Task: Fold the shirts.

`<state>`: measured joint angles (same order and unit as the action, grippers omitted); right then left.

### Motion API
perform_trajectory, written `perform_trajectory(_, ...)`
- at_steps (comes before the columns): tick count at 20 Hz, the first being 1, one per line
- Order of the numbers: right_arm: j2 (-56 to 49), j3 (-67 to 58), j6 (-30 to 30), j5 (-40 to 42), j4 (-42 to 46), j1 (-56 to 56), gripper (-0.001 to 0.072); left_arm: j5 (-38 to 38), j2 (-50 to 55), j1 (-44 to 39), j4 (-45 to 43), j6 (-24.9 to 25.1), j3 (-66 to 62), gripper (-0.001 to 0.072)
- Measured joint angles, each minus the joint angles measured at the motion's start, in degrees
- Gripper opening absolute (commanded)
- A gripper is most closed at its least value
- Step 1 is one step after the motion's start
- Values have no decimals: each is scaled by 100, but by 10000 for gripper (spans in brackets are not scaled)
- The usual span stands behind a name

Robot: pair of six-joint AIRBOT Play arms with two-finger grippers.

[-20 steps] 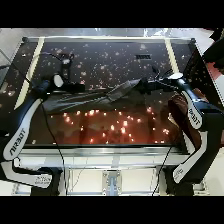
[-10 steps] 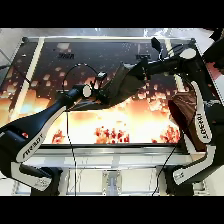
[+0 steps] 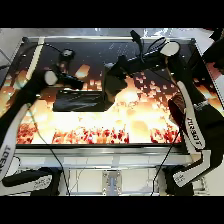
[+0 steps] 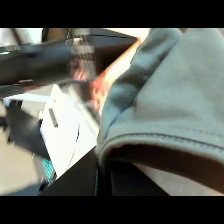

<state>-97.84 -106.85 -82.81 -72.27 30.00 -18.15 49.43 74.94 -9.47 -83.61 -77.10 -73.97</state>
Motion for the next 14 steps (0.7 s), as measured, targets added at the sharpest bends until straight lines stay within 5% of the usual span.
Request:
perform_trajectory(5, -516, -28, -46, 2118, 76, -1279, 20, 407, -852, 1397, -328, 0, 0, 10)
perform_trajectory(6, -654, -33, -59, 2645, 57, -1552, 125, 463, -944, 1600, -361, 0, 0, 10)
perform_trajectory(8, -857, -37, -68, 3628, -22, -2017, 592, 570, -1071, 1945, -387, 0, 0, 10)
perform_trajectory(11, -1008, -81, -68, 4824, -164, -2463, 619, 741, -1156, 2260, -424, 0, 0, 10)
perform_trajectory(14, -1064, -243, -66, 5007, -107, -2365, 618, 826, -1191, 2391, -426, 0, 0, 10)
